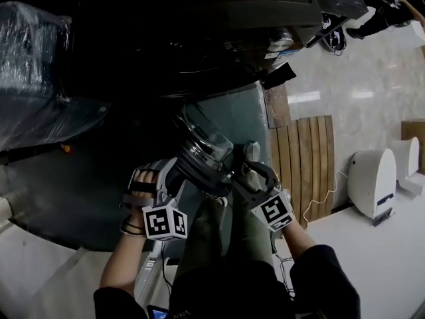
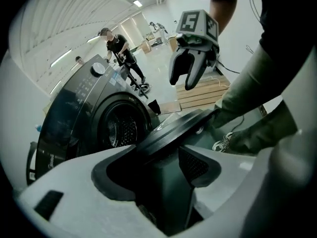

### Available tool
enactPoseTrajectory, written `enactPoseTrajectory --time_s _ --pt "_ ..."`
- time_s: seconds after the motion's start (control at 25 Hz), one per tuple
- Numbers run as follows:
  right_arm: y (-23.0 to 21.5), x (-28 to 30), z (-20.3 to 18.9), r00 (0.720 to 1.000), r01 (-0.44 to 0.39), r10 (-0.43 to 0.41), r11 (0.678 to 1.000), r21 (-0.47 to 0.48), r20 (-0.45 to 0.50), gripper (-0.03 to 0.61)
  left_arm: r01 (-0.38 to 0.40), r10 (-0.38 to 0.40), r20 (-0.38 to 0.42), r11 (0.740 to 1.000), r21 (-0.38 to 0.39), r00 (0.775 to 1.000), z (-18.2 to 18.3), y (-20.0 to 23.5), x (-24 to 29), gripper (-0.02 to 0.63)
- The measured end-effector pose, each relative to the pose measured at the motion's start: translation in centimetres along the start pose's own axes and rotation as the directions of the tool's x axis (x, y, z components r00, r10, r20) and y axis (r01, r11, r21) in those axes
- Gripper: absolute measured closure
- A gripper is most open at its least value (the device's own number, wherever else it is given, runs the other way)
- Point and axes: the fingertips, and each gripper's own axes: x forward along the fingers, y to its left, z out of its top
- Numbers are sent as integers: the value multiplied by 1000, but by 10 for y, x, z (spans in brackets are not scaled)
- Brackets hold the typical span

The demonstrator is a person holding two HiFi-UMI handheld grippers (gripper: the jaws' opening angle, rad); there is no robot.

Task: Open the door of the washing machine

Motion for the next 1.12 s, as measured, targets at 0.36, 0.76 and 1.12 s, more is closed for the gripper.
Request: enactPoseTrajectory --time_s 0.36,0.76,1.12 --pt "34 37 47 997 -72 74 994 -88 20 359 -88 68 -64 906 -414 996 -85 -19 -39 333" --pt "65 59 72 992 -121 123 983 -137 4 367 -96 229 5 428 -899 973 -164 4 -78 560" --pt "82 77 91 992 -118 122 987 -108 32 370 -137 311 -56 245 -960 949 -228 33 -94 591"
